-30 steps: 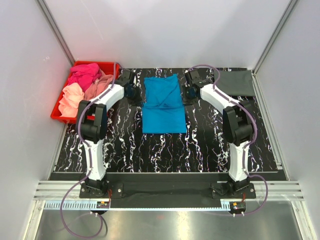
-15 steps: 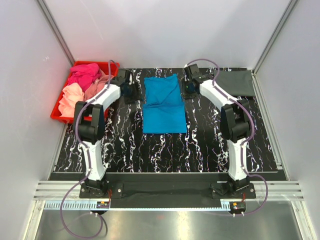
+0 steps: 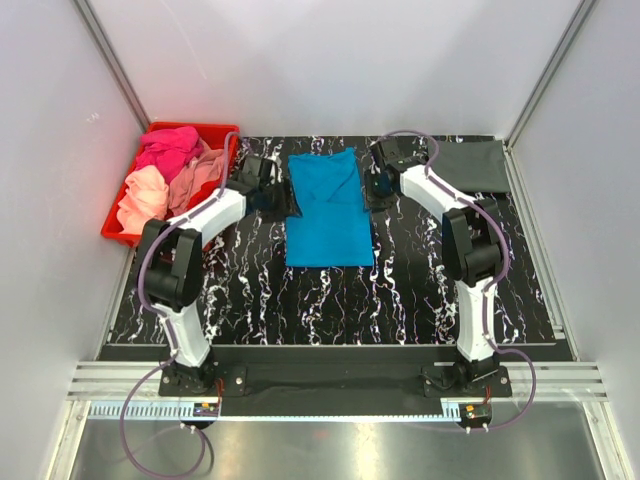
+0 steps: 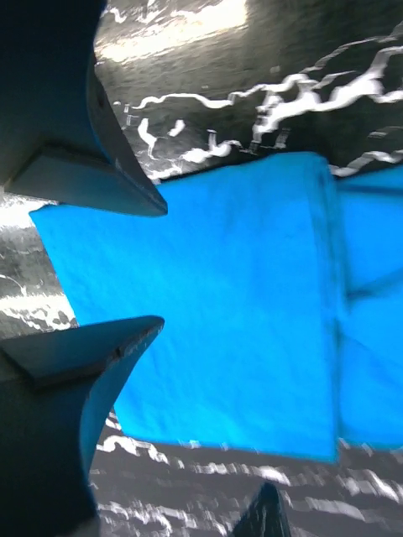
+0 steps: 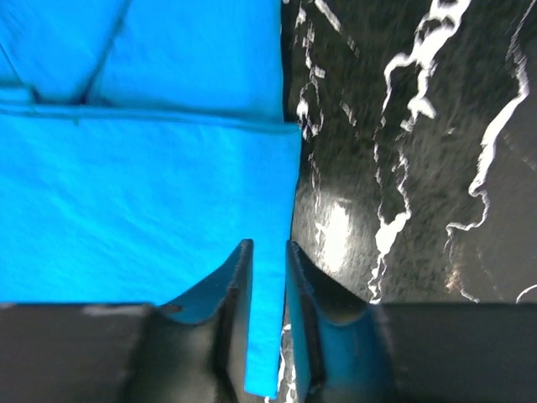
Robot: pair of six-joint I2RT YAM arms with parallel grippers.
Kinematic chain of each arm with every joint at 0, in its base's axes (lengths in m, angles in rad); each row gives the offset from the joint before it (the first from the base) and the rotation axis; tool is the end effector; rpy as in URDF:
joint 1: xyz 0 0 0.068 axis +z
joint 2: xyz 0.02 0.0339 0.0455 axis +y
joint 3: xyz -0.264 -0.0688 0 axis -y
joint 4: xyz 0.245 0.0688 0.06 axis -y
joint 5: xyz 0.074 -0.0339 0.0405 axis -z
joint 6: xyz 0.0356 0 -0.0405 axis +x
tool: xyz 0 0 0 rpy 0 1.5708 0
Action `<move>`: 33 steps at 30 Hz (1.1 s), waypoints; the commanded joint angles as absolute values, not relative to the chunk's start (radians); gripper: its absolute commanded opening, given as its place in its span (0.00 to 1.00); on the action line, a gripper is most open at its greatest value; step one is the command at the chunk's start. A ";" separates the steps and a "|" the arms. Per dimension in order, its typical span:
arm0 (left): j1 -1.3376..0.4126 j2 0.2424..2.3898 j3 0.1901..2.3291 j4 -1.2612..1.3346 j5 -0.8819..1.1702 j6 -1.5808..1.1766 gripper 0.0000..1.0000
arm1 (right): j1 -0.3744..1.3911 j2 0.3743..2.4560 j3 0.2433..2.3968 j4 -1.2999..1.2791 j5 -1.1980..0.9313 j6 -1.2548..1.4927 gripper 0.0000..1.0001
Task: Fold and stack the t-shirts
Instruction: Fold the tshirt
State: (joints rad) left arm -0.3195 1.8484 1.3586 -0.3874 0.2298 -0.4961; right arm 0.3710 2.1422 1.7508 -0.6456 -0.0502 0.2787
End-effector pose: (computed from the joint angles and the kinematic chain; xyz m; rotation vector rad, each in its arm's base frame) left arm 0.3831 -0.1353 0.2215 -0.1176 2.5208 -0.6285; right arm 0.4354 0.1713 0.2032 -0.1397 2.6325 0.2928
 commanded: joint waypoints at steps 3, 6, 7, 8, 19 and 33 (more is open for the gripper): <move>-0.313 1.740 1.208 -0.383 0.195 -0.508 0.62 | 0.367 2.007 1.640 -0.666 -0.152 0.295 0.43; -0.313 1.637 1.102 -0.387 0.190 -0.496 0.65 | 0.367 1.938 1.519 -0.663 -0.224 0.298 0.47; -0.313 1.619 1.079 -0.382 0.199 -0.492 0.65 | 0.367 1.919 1.490 -0.658 -0.250 0.299 0.47; -0.313 1.600 1.053 -0.371 0.230 -0.495 0.65 | 0.367 1.884 1.461 -0.640 -0.259 0.299 0.47; -0.322 1.557 0.861 -0.192 0.292 -0.549 0.64 | 0.365 1.839 1.296 -0.578 -0.345 0.246 0.45; -0.364 1.638 0.830 -0.130 0.328 -0.575 0.56 | 0.357 1.807 1.187 -0.546 -0.339 0.267 0.49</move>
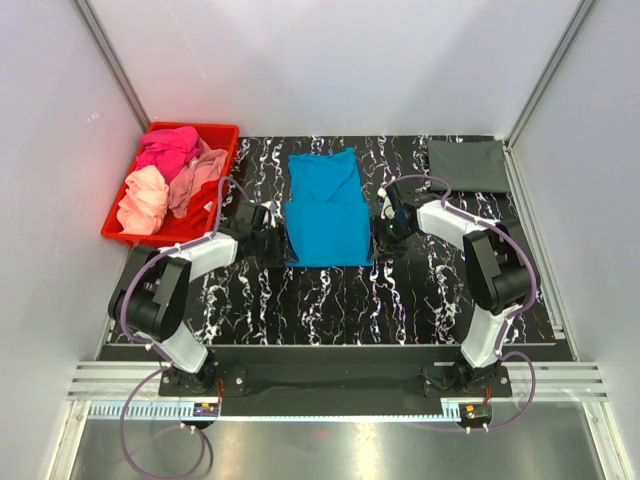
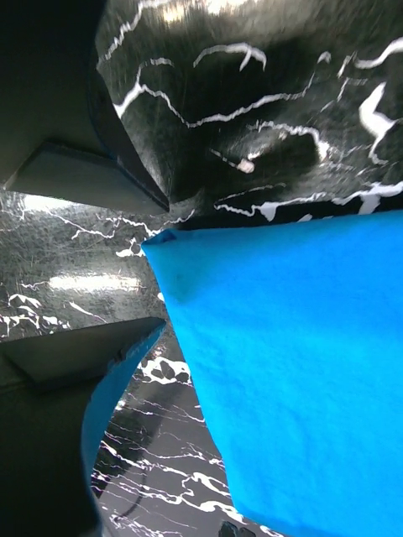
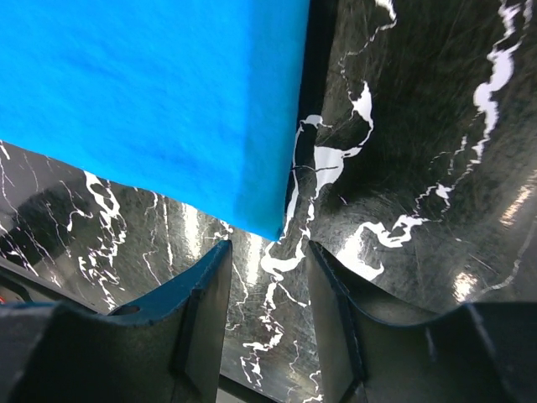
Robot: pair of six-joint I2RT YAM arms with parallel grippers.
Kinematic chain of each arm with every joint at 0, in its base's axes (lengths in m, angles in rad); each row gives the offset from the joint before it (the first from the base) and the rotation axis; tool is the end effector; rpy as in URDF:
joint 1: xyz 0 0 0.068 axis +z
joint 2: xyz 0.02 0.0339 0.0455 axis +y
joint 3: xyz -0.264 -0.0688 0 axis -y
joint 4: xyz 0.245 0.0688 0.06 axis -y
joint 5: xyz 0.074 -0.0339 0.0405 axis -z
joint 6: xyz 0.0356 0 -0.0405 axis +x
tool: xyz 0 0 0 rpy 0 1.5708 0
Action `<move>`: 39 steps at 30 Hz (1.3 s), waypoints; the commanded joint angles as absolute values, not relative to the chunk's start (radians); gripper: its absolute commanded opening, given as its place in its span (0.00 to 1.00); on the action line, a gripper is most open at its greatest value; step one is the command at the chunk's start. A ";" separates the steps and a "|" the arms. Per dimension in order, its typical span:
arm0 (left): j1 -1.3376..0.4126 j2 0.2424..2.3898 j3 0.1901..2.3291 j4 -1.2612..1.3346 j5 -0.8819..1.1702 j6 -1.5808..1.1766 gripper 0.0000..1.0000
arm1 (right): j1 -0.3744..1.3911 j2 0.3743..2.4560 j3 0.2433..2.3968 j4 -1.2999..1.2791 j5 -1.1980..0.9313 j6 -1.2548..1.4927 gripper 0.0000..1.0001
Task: Fold and stack the t-shirts
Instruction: Fold the tshirt
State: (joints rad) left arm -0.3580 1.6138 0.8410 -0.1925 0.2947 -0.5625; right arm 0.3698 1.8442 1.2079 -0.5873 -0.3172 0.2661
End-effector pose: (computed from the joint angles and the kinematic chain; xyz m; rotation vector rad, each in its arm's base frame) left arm 0.2869 -0.1184 0.1603 -0.1475 2.6352 -0.7164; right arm 0.3323 0.1407 0.1690 -0.2278 2.8449 0.5898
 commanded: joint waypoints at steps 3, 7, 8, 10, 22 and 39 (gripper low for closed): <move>-0.365 1.661 0.825 -0.118 0.342 -0.583 0.51 | 0.356 1.825 1.171 -0.520 -0.373 0.273 0.47; -0.370 1.677 0.821 -0.115 0.342 -0.586 0.42 | 0.354 1.825 1.138 -0.488 -0.367 0.278 0.46; -0.370 1.678 0.819 -0.121 0.334 -0.586 0.41 | 0.354 1.824 1.134 -0.482 -0.365 0.278 0.45; -0.371 1.689 0.821 -0.123 0.333 -0.584 0.35 | 0.354 1.822 1.117 -0.460 -0.370 0.278 0.43; -0.382 1.660 0.828 -0.216 0.272 -0.587 0.00 | 0.347 1.761 1.023 -0.384 -0.417 0.305 0.00; -0.442 1.358 0.559 -0.235 0.311 -0.692 0.51 | 0.351 1.534 0.690 -0.288 -0.511 0.466 0.00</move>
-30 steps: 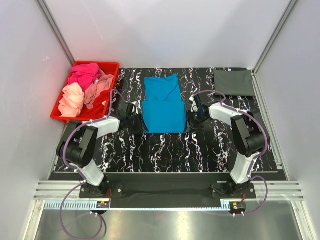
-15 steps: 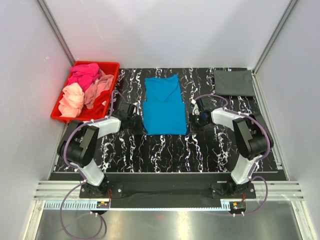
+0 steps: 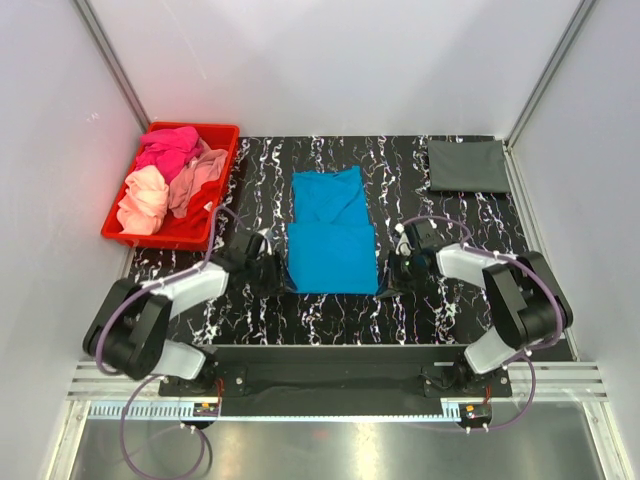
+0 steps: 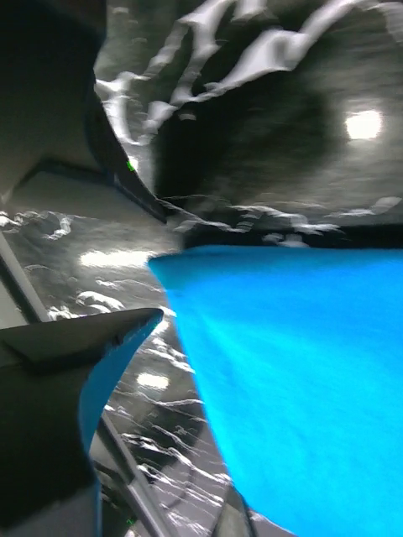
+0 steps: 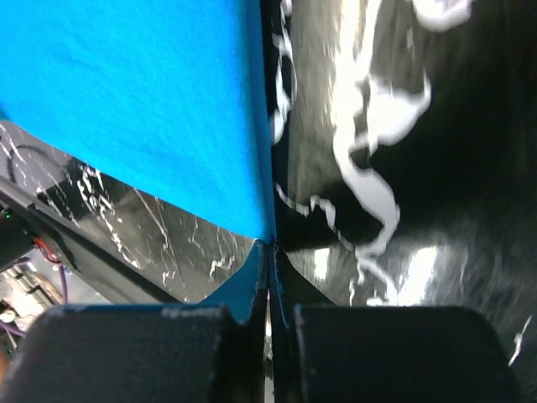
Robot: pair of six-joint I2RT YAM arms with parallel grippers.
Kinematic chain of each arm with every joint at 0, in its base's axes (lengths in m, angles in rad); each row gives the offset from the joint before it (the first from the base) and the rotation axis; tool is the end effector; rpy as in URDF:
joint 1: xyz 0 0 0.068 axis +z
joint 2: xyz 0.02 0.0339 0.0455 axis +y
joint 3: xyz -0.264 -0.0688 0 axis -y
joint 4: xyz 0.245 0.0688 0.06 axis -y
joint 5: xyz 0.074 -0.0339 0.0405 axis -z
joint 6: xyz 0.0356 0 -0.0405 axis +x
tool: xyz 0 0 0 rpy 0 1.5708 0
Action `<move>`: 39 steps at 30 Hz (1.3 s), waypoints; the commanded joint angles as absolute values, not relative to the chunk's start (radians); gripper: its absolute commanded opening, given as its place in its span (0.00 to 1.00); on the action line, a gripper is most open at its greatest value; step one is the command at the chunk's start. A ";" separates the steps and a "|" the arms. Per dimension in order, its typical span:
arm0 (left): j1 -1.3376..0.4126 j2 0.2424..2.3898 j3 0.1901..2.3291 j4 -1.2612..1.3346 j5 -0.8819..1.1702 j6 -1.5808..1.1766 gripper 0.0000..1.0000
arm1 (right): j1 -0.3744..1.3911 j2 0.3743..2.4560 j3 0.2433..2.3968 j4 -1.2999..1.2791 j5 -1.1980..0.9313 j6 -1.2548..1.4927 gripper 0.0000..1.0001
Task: Fold and stack the t-shirts
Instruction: Fold the tshirt
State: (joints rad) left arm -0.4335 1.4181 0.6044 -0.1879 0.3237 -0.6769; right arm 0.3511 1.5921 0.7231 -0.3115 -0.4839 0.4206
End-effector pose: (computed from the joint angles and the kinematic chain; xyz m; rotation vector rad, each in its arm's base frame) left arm 0.2219 -0.1152 0.1468 -0.2009 2.7110 -0.7955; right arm 0.2476 0.1083 0.1315 -0.0398 2.8418 0.8602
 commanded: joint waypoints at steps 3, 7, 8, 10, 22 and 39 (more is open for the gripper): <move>-0.454 1.277 0.555 -0.282 0.282 -0.678 0.61 | 0.353 1.473 0.664 -0.293 -0.505 0.492 0.00; -0.459 1.230 0.542 -0.289 0.226 -0.681 0.66 | 0.360 1.416 0.640 -0.307 -0.497 0.523 0.00; -0.459 1.233 0.537 -0.273 0.242 -0.684 0.66 | 0.360 1.411 0.634 -0.305 -0.494 0.529 0.00; -0.459 1.262 0.520 -0.233 0.267 -0.704 0.65 | 0.362 1.401 0.615 -0.302 -0.485 0.541 0.00; -0.472 1.339 0.437 -0.115 0.299 -0.746 0.55 | 0.371 1.356 0.557 -0.285 -0.465 0.578 0.00; -0.534 1.332 0.423 -0.129 0.229 -0.773 0.02 | 0.374 1.324 0.541 -0.298 -0.439 0.598 0.00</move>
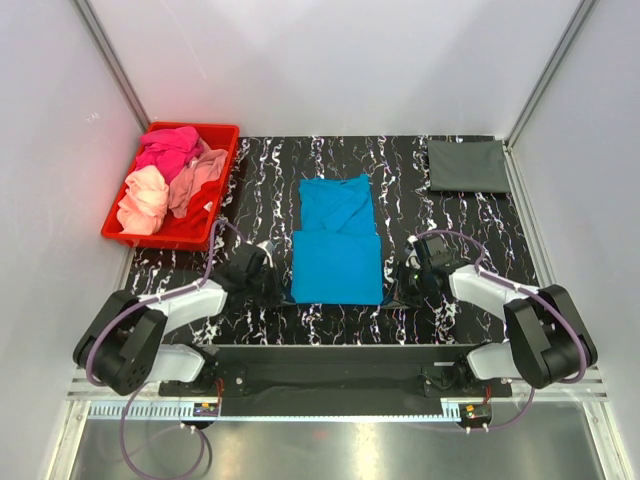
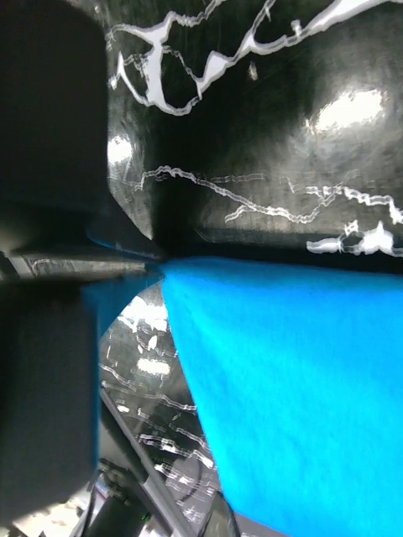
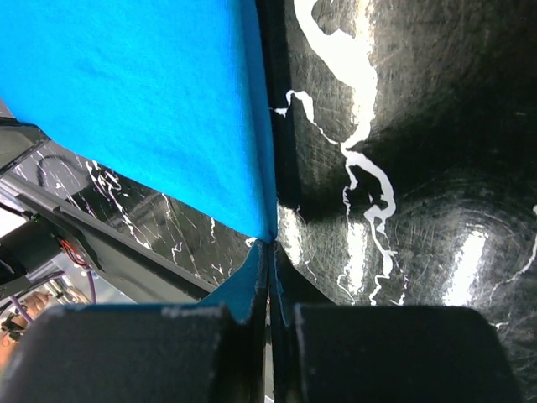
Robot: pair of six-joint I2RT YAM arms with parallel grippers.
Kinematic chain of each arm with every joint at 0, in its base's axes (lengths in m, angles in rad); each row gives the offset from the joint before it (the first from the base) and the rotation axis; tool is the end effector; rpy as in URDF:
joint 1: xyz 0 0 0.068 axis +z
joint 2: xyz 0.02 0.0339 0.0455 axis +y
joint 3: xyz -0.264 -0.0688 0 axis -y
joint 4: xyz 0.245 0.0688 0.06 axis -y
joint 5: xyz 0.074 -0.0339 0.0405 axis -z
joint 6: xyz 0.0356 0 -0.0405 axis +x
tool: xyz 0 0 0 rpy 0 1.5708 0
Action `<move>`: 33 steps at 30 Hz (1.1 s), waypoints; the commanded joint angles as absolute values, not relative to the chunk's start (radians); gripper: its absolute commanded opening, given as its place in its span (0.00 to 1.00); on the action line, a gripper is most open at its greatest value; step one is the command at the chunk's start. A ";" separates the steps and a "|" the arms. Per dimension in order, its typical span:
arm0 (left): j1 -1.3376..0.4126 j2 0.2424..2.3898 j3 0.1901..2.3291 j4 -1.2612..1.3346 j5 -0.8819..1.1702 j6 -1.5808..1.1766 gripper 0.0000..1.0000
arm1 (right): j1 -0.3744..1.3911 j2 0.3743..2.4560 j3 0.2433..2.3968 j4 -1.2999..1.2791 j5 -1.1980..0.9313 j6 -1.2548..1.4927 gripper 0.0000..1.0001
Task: Fold and stack the t-shirts
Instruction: Fold the tshirt
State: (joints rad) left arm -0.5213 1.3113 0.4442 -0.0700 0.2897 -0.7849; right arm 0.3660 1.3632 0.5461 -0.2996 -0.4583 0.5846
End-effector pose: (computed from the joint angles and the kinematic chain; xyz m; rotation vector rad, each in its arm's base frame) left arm 0.1862 -0.1187 0.1336 -0.2255 2.6777 -0.8458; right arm 0.2030 0.0947 0.1391 0.1563 2.8151 0.8815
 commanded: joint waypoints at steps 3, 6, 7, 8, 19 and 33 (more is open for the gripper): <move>-0.549 1.298 0.440 -0.136 0.219 -0.782 0.00 | 0.373 1.296 0.548 -0.319 -0.425 0.601 0.00; -0.578 1.253 0.468 -0.189 0.186 -0.790 0.00 | 0.374 1.247 0.557 -0.347 -0.416 0.604 0.00; -0.583 1.241 0.474 -0.213 0.175 -0.792 0.00 | 0.373 1.238 0.560 -0.351 -0.414 0.606 0.00; -0.589 1.220 0.479 -0.222 0.169 -0.795 0.00 | 0.373 1.227 0.564 -0.359 -0.413 0.606 0.00; -0.630 1.103 0.546 -0.351 0.121 -0.825 0.00 | 0.376 1.163 0.577 -0.419 -0.402 0.617 0.00; -0.605 1.178 0.932 -0.566 0.002 -0.741 0.00 | 0.373 1.236 0.989 -0.635 -0.255 0.525 0.00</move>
State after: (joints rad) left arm -0.6250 1.1358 0.8120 -0.5087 0.0559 -0.7902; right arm 0.3714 1.1721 0.9001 -0.5838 -0.3130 0.5716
